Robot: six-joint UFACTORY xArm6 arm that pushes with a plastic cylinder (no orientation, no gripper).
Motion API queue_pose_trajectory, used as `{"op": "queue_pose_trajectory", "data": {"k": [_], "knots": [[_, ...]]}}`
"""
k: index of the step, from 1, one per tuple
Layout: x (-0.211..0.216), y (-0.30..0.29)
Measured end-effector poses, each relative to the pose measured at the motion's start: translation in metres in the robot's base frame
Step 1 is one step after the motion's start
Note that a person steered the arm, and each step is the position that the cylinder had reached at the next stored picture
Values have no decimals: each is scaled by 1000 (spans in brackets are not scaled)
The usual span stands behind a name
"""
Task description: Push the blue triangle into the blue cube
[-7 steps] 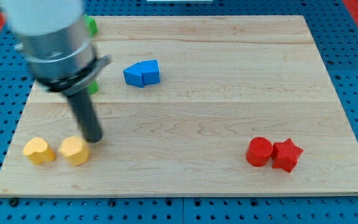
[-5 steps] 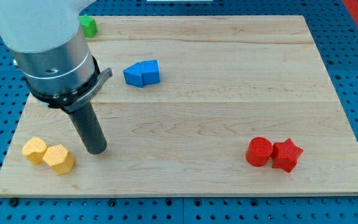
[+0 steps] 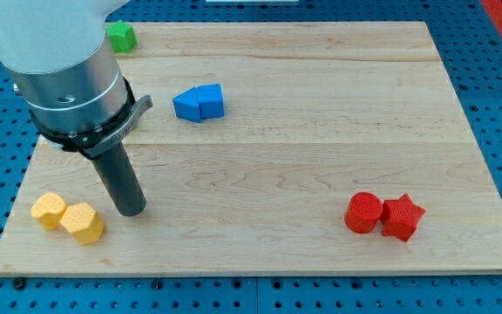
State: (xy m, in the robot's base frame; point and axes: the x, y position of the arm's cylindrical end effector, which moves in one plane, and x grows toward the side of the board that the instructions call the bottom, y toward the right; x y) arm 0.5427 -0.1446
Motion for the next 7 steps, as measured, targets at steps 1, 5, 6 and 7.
{"op": "queue_pose_trajectory", "data": {"k": [1, 5, 6, 7], "knots": [[0, -1], [-58, -11], [-107, -7], [-125, -9]]}}
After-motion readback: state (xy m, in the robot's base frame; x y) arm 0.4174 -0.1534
